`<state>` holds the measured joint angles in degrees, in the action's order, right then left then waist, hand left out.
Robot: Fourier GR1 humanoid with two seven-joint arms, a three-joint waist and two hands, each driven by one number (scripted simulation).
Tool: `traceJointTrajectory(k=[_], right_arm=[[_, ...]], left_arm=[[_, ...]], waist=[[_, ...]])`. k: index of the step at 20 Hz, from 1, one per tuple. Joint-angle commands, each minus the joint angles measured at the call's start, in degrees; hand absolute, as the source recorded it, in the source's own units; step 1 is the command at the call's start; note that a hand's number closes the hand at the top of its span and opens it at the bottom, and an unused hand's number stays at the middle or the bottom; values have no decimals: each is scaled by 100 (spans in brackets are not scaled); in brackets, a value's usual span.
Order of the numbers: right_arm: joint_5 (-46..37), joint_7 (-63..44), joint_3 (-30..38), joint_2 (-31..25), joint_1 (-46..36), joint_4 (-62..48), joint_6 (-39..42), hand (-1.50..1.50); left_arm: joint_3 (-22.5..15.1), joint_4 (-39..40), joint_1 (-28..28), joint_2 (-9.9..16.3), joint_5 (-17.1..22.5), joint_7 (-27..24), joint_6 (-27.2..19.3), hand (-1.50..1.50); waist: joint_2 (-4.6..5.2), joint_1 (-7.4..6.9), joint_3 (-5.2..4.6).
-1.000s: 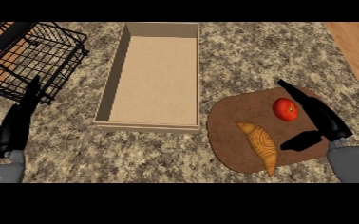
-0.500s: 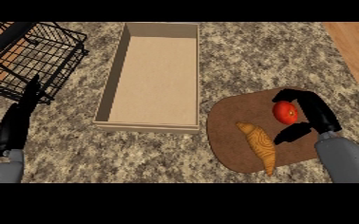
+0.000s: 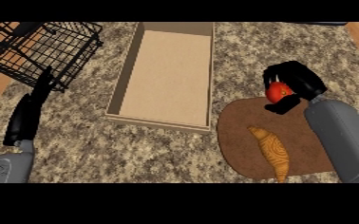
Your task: Pick the tomato from the cutting board and place it in the cardboard box
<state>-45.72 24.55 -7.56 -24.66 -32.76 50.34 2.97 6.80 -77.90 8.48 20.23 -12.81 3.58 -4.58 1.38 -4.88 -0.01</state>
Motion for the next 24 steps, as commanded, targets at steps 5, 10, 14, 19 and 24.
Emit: traceJointTrajectory(k=[5,10,14,19,24], right_arm=[[-435,1391,-127,-217,-1757,-1436,-204,150],[-3,2161,407,-120,-2470,-1921,-476,150],[262,2861,635,-31,-3123,-2195,-312,150],[263,3014,637,520,-3675,-2701,-145,150],[568,2715,871,973,-4240,-3126,577,150]], left_arm=[[15,42,134,64,-38,50,37,0],[53,241,-72,29,-84,-194,-18,0],[86,193,142,24,-150,-11,-125,0],[199,229,-186,15,-12,-214,-6,0],[99,146,-21,-58,-164,-17,-95,0]], waist=[[59,-129,22],[16,58,12],[13,92,11],[-43,168,1],[-49,218,0]])
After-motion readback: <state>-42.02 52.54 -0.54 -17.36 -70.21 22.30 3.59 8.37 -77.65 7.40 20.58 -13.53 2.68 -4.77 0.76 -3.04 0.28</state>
